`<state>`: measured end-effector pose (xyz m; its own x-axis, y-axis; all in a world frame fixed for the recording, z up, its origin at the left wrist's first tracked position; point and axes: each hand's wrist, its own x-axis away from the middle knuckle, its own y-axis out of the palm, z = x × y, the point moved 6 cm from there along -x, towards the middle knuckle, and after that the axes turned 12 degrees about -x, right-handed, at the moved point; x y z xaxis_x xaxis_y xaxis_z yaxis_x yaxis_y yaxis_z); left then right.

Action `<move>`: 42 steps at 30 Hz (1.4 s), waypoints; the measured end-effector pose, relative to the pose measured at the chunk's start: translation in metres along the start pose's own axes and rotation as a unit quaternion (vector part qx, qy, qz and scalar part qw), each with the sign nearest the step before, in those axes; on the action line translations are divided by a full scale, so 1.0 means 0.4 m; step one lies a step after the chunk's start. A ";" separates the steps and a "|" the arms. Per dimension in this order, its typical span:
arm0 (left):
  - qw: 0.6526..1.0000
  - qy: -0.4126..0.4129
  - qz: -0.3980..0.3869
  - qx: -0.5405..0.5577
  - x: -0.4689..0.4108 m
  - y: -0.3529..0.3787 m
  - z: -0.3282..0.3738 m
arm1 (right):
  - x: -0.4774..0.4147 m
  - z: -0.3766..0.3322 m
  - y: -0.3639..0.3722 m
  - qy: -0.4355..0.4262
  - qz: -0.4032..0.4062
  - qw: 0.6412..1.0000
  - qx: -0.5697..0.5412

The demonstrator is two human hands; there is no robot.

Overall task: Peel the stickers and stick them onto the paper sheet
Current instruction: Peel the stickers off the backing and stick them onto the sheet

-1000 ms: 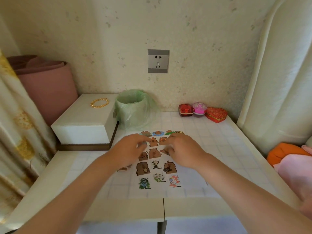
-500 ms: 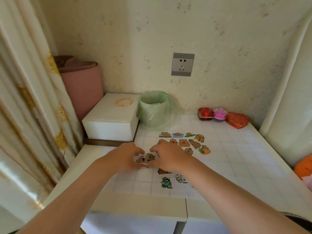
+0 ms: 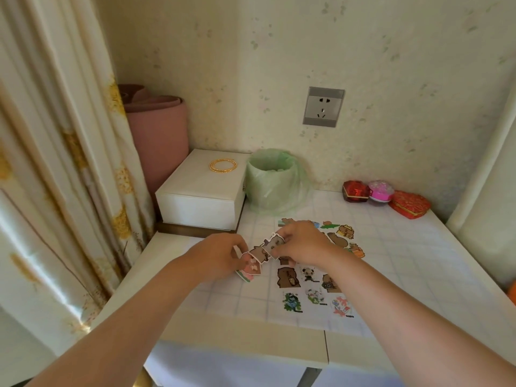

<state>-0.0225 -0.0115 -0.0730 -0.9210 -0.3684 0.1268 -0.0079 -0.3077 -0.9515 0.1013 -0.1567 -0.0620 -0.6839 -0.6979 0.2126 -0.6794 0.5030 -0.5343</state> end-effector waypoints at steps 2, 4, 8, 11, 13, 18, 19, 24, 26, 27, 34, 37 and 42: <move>0.999 -0.002 0.011 -0.032 0.003 -0.009 0.002 | -0.002 0.002 -0.007 0.006 0.001 1.000 -0.011; 0.998 0.004 0.022 -0.064 0.008 -0.017 0.011 | -0.004 0.005 -0.013 0.012 0.007 1.000 -0.001; 0.996 0.010 0.013 -0.092 0.009 -0.024 0.021 | -0.001 0.012 -0.023 0.028 0.012 0.999 -0.013; 0.995 0.023 0.031 -0.087 0.005 -0.043 0.035 | 0.014 -0.010 -0.037 0.003 0.009 0.999 -0.048; 0.998 0.037 0.050 0.005 0.005 -0.066 0.061 | 0.028 -0.038 -0.046 -0.020 -0.007 0.999 -0.049; 0.975 0.055 0.091 0.197 0.005 -0.121 0.135 | 0.057 -0.083 -0.082 -0.040 -0.009 0.996 -0.079; 0.969 0.052 0.099 0.221 0.004 -0.130 0.145 | 0.066 -0.085 -0.095 -0.038 -0.008 0.993 -0.108; 0.936 0.028 0.116 0.331 -0.008 -0.151 0.192 | 0.085 -0.049 -0.157 0.011 0.007 0.951 -0.310; 0.935 0.027 0.115 0.334 -0.014 -0.147 0.219 | 0.094 -0.034 -0.174 0.026 0.015 0.935 -0.353; 0.936 0.028 0.113 0.332 -0.018 -0.143 0.234 | 0.101 -0.028 -0.183 0.032 0.025 0.932 -0.361; 0.948 0.043 0.068 0.309 -0.042 -0.096 0.338 | 0.156 0.009 -0.277 0.009 0.143 0.952 -0.272; 0.943 0.050 0.068 0.322 -0.049 -0.087 0.370 | 0.175 0.020 -0.297 0.007 0.137 0.962 -0.235; 0.936 0.047 0.095 0.336 -0.060 -0.095 0.393 | 0.192 0.046 -0.309 0.004 0.097 0.952 -0.291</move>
<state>0.0610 -0.1289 0.0042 -0.9111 -0.4040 -0.0816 0.3773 -0.7377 -0.5599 0.1377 -0.2818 0.0055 -0.8115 -0.5608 0.1646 -0.5712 0.8205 -0.0207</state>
